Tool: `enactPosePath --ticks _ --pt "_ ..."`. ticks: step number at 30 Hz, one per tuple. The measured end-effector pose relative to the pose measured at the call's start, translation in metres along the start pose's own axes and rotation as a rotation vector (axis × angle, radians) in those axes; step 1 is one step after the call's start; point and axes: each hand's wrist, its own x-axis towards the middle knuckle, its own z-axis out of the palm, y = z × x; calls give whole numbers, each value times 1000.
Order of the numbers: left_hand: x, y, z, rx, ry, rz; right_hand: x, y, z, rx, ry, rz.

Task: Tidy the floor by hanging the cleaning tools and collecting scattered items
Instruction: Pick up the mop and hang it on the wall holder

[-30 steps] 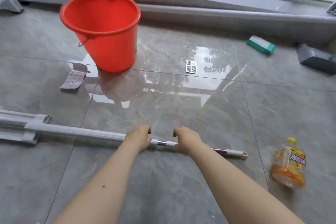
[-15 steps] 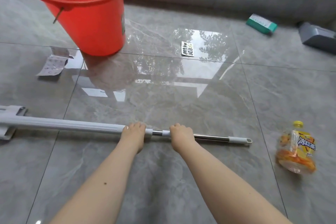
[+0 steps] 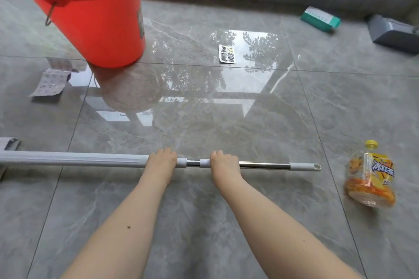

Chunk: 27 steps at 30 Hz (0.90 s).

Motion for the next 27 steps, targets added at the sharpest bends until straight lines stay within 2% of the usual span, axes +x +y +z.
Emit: enactPosePath --ticks 4,9,12,14,16,18,20,23,27 --pt "0 3 -33 -24 31 -8 -6 15 -37 113 101 69" --pt "-4 3 -94 -33 86 -20 -15 42 -94 271 314 78" --pt "-5 -1 -141 -22 180 -17 -19 56 -136 369 475 67" --pt "-9 -4 -175 -20 230 -8 -28 59 -167 588 579 166" --pt "-20 -5 -214 -42 255 -6 -40 62 -208 997 636 335" --pt "-33 -5 -252 -72 282 -6 -51 66 -254 1407 626 482" --pt "-47 -7 -287 -126 297 -13 -64 72 -299 1677 583 527" --pt "-76 -8 -342 -206 310 -18 -92 81 -369 1795 589 468" --pt "-117 -2 -423 -292 314 -16 -140 90 -458 1761 621 356"
